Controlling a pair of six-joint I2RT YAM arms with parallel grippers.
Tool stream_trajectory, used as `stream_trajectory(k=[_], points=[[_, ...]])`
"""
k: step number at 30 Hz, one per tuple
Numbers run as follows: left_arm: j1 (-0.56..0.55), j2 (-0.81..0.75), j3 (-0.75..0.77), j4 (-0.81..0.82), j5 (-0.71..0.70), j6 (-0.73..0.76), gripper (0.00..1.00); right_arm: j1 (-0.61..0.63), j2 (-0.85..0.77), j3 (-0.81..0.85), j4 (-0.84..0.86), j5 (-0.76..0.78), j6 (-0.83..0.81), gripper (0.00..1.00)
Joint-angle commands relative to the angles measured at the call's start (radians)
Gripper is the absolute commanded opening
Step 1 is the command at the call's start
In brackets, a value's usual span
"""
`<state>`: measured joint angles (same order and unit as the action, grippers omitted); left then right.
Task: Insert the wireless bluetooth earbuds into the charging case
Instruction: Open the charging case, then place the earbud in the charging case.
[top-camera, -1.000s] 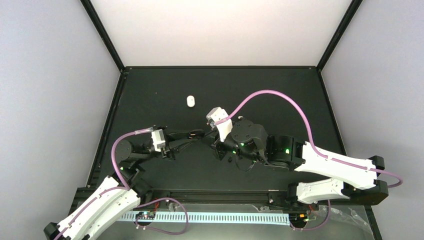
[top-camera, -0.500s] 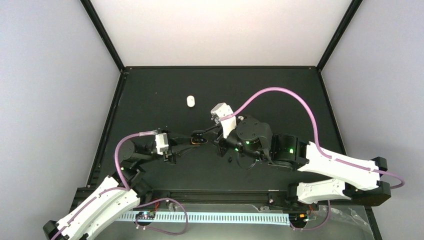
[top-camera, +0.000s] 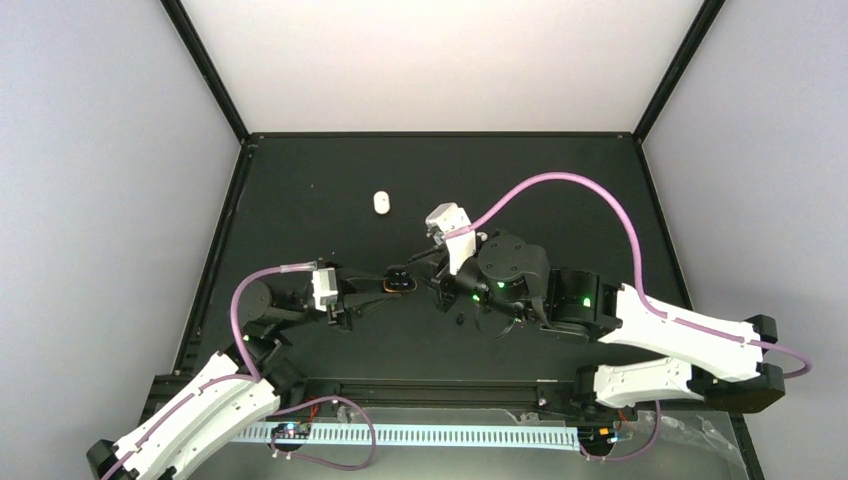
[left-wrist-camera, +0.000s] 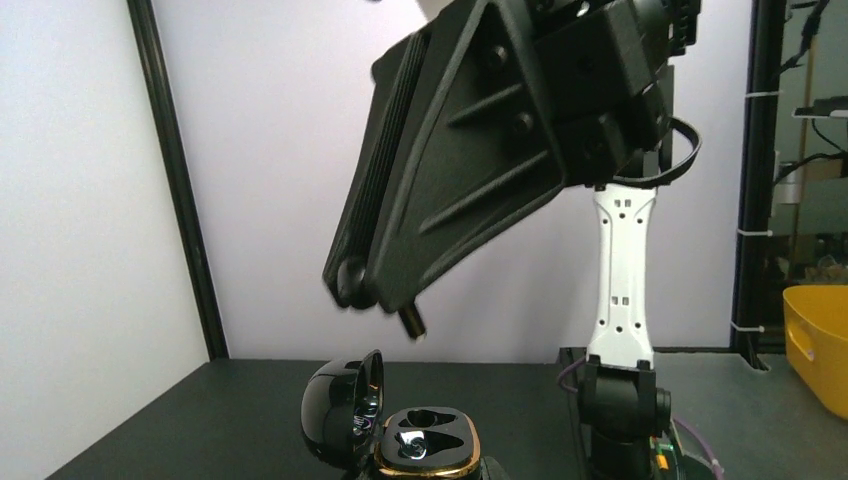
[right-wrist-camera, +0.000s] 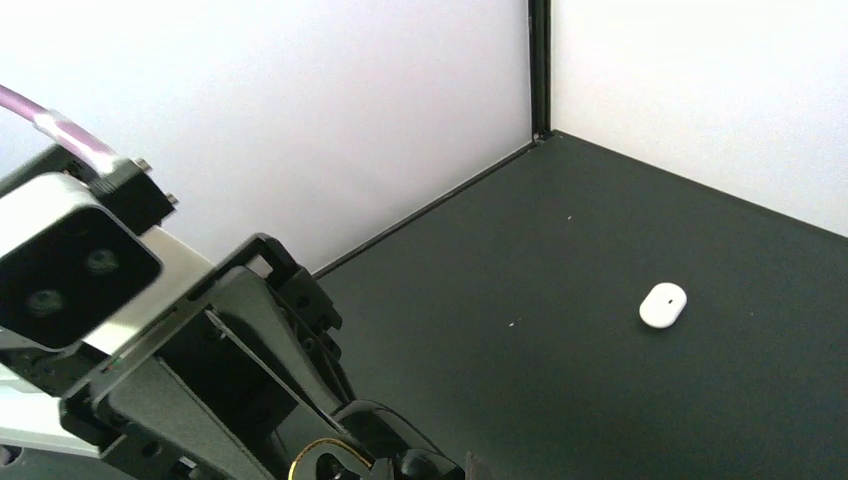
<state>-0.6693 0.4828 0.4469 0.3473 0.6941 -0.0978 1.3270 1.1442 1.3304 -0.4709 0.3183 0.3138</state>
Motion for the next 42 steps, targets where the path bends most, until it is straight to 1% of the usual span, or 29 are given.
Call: stream_trajectory(k=[1, 6, 9, 11, 15, 17, 20, 25, 28, 31, 42], points=[[-0.005, -0.016, -0.023, 0.055, -0.042, -0.052, 0.02, -0.007, -0.049, 0.003, 0.025, 0.034, 0.009, 0.01], [-0.004, -0.017, -0.036, 0.072, -0.089, -0.079, 0.01, -0.006, -0.083, -0.015, 0.041, 0.044, 0.011, 0.01], [-0.005, -0.017, -0.043, 0.104, -0.119, -0.111, 0.02, -0.006, -0.114, -0.047, 0.090, 0.035, -0.004, 0.01], [-0.005, -0.012, -0.045, 0.152, -0.131, -0.137, 0.02, -0.007, -0.148, -0.087, 0.151, 0.017, -0.017, 0.01], [-0.005, 0.008, -0.041, 0.249, -0.141, -0.190, 0.02, -0.005, -0.219, -0.179, 0.328, -0.032, -0.066, 0.01], [-0.004, 0.020, -0.038, 0.295, -0.142, -0.208, 0.02, -0.003, -0.240, -0.211, 0.386, -0.032, -0.090, 0.01], [-0.006, 0.038, -0.034, 0.359, -0.142, -0.224, 0.02, 0.008, -0.247, -0.231, 0.447, -0.027, -0.145, 0.01], [-0.005, 0.077, -0.017, 0.437, -0.131, -0.234, 0.02, 0.063, -0.230, -0.232, 0.555, -0.005, -0.271, 0.01], [-0.005, 0.099, 0.000, 0.465, -0.117, -0.245, 0.01, 0.085, -0.196, -0.210, 0.569, 0.009, -0.326, 0.01], [-0.004, 0.106, 0.003, 0.490, -0.111, -0.265, 0.02, 0.090, -0.170, -0.196, 0.567, 0.014, -0.347, 0.01], [-0.005, 0.102, -0.004, 0.527, -0.103, -0.298, 0.02, 0.092, -0.128, -0.199, 0.582, 0.056, -0.343, 0.01]])
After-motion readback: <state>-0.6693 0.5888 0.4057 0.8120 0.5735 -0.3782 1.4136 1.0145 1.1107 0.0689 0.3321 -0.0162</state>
